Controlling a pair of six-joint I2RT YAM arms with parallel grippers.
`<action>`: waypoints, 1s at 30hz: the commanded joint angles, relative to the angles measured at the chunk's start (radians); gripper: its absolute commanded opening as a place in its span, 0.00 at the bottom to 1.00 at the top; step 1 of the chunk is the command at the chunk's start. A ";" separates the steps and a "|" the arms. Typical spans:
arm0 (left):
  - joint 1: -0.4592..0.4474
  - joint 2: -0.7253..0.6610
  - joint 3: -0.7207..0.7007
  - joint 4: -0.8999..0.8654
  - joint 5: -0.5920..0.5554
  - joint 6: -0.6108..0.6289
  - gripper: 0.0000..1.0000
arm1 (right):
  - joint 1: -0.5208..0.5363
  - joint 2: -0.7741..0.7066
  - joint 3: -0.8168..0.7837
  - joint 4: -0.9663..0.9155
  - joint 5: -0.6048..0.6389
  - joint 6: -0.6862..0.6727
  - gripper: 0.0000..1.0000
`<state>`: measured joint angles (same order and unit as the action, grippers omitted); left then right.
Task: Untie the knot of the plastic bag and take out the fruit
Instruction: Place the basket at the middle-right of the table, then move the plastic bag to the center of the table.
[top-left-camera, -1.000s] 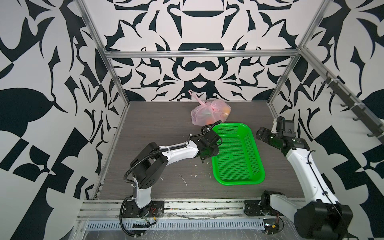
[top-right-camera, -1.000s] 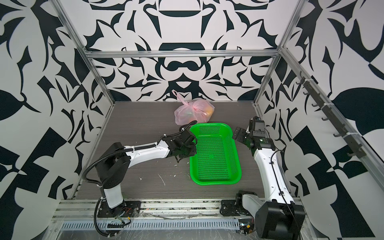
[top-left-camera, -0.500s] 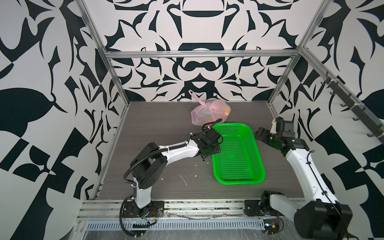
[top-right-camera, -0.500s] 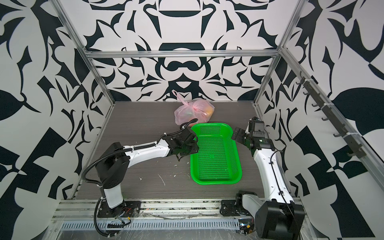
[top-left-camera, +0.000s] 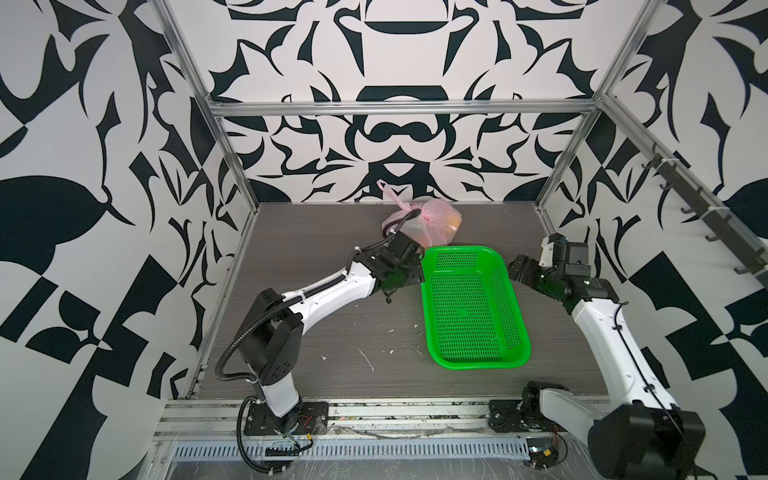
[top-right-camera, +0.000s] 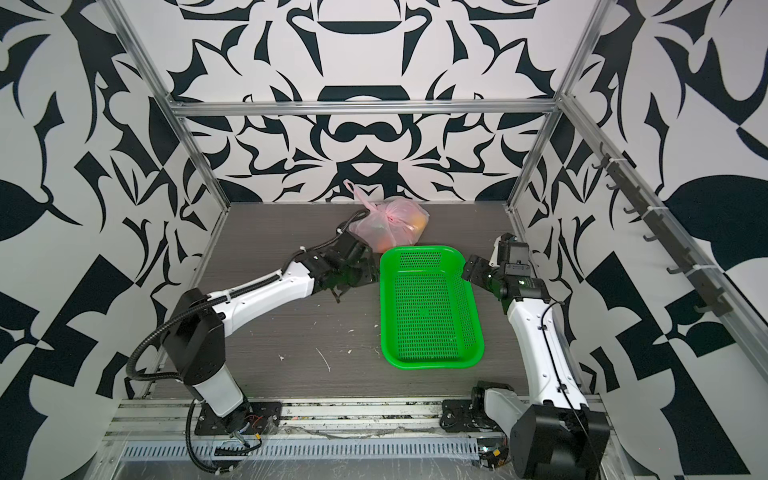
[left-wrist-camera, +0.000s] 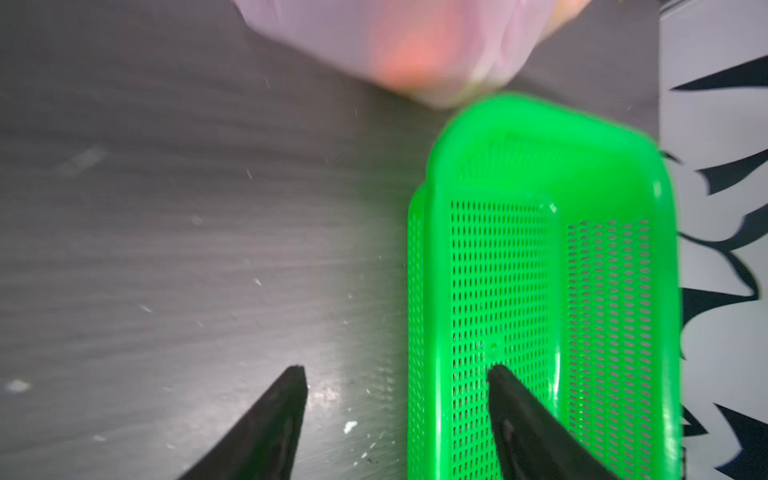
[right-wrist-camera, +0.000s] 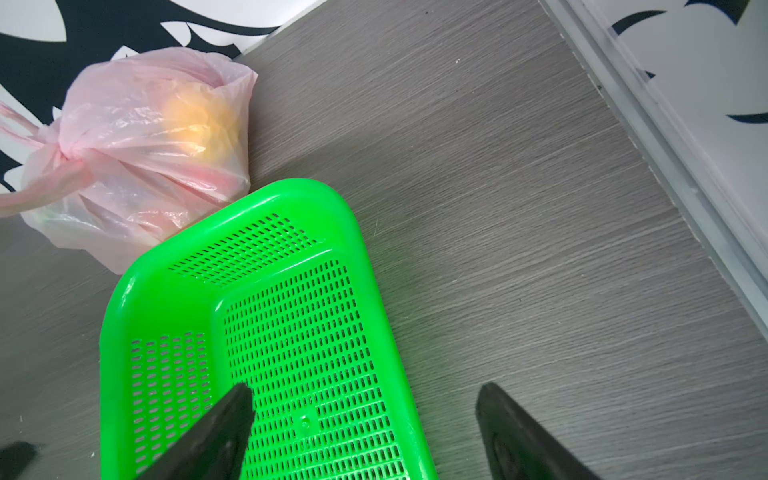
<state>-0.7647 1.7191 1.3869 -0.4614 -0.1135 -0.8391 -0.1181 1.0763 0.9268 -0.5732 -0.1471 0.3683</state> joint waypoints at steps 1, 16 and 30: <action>0.102 -0.010 0.086 -0.063 0.111 0.141 0.76 | -0.003 -0.032 -0.010 0.021 -0.031 0.003 0.84; 0.268 0.474 0.702 -0.145 0.383 0.471 0.98 | -0.001 -0.030 -0.019 0.039 -0.050 0.022 0.80; 0.266 0.634 0.769 -0.030 0.330 0.629 0.94 | -0.002 0.067 -0.010 0.083 -0.071 0.002 0.80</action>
<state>-0.4961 2.3241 2.1429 -0.5331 0.2176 -0.2440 -0.1181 1.1358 0.8978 -0.5335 -0.2020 0.3817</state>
